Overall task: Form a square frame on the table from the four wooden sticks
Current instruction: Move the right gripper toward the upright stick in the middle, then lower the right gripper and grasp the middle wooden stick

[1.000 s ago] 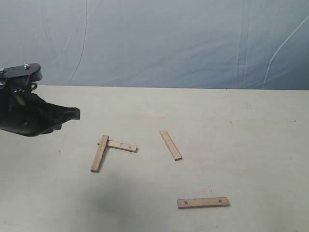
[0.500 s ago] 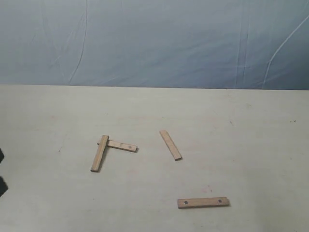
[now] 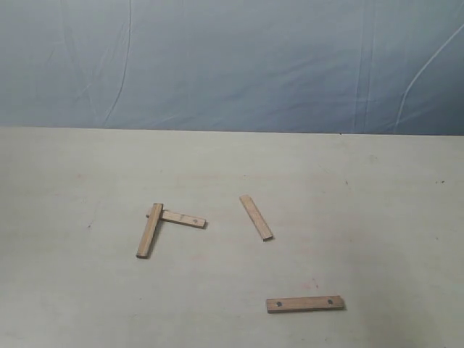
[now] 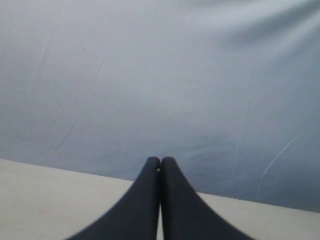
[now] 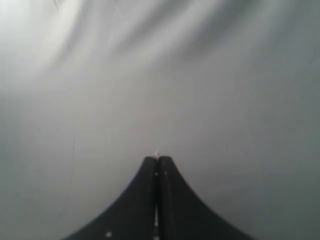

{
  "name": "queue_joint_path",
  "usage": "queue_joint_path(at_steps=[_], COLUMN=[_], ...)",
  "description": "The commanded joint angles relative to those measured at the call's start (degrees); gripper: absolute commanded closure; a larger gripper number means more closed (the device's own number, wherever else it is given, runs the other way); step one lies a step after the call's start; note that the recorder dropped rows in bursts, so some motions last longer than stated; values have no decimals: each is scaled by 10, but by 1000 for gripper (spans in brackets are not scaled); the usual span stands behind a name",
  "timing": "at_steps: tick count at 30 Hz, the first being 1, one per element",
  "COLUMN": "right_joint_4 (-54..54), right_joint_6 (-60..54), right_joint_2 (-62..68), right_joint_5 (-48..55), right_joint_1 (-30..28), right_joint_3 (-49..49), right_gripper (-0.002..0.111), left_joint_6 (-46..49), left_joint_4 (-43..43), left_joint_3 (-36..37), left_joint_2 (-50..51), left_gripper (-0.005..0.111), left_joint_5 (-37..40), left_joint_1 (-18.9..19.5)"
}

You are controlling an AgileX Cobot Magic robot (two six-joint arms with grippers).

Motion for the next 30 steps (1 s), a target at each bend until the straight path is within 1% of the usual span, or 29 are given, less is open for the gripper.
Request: queue_joint_path(at_steps=[1,3,5,6,8,10,11,13,15,16,17,18,20,21,23,24,30], right_joint_4=[-192,-324,-414,-433,-432,-388,-337,-196,-18,55,108,138,163,173,185,192,223], right_joint_6=[140,235,300,307,291,237,180,17,-156,-206,-249,-273,-283,-284,-284,-284,-278], right_joint_2=[140,194,232,250,283,311,327,359,398,418,438,457,485,499,518,528,594], right_joint_5=[175,273,355,398,477,542,575,636,722,768,812,851,903,918,921,917,908], right_joint_1=[6,32,70,94,135,175,192,211,217,217,217,217,217,219,224,228,262], right_joint_3=[-120,-178,-217,-234,-266,-297,-318,-365,-429,-461,-490,-515,-547,-558,-566,-568,-601], right_gripper=[109,109,109,109,109,109,109,109,109,107,103,97,81,71,57,55,57], left_joint_6=[67,106,155,191,228,239,239,241,242,250,254,254,278,280,256,243,241], left_joint_4=[-61,-104,-161,-188,-216,-221,-221,-221,-220,-220,-217,-208,-161,-141,-144,-149,-131], left_joint_3=[3,3,3,3,3,3,3,3,3,3,3,3,3,3,3,3,3], left_joint_2=[-56,-65,-65,-64,-64,-64,-64,-64,-64,-64,-64,-64,-64,-64,-64,-64,-64], left_gripper=[107,107,107,107,107,107,107,107,107,107,107,107,107,107,107,107,107], left_joint_5=[32,38,46,51,61,67,71,84,98,107,121,136,168,190,213,216,195], left_joint_1=[20,31,41,45,51,54,54,54,54,54,54,54,54,54,54,54,54])
